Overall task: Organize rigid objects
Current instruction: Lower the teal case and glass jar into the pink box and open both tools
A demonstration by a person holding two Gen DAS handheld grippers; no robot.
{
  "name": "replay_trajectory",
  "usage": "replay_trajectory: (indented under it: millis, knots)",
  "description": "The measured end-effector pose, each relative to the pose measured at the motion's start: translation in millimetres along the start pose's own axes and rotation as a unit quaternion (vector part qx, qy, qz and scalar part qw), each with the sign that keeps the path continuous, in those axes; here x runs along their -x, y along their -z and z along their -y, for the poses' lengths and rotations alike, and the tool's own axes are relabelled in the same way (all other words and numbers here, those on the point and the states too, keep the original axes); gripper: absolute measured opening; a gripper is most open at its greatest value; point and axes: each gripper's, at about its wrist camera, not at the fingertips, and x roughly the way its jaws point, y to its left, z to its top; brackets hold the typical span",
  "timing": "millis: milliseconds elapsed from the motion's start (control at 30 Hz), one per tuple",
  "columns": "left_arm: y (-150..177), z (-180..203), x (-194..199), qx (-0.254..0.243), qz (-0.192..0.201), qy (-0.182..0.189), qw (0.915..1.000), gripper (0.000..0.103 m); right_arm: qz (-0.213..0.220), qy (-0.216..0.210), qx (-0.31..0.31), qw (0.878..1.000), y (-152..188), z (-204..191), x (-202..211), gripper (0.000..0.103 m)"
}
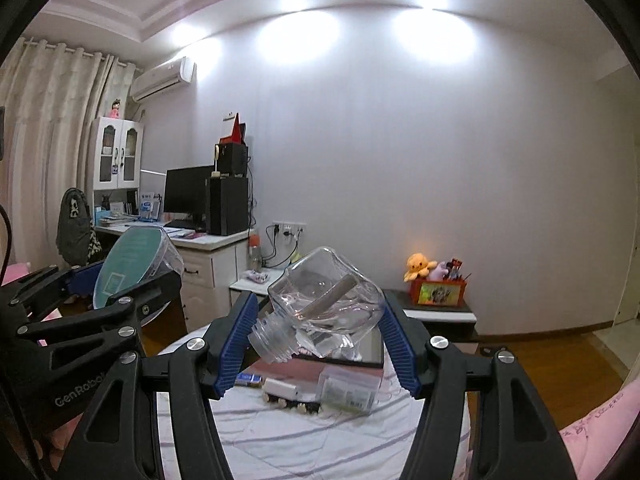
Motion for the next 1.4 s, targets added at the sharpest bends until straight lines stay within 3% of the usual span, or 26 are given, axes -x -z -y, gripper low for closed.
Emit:
replay_trajectory:
  millis: [333, 700, 900, 1100, 1400]
  knots:
    - [-8.9, -6.4, -19.4, 0.003, 0.007, -0.010, 0.9999, 0.056, 0.010, 0.005, 0.008, 1.000, -14.9, -3.8, -20.0, 0.063]
    - [-10.0, -0.6, -74.5, -0.001, -0.016, 0.002, 0.9999, 0.056, -0.007, 0.004, 0.005, 1.000, -15.0, 7.8, -58.9, 0.063]
    - [-0.6, -2.0, -145.3, 0.011, -0.076, 0.040, 0.9962, 0.056, -0.046, -0.003, -0.004, 0.999, -5.2, 23.1, -111.6, 0.063]
    - [26.8, -4.5, -237.1, 0.021, -0.161, 0.057, 0.9851, 0.056, -0.106, -0.012, -0.010, 0.994, 18.5, 38.0, -183.2, 0.063]
    - [77.6, -20.1, -326.0, 0.027, -0.251, 0.040, 0.9668, 0.056, -0.214, -0.042, -0.018, 0.976, 78.7, 42.9, -277.0, 0.063]
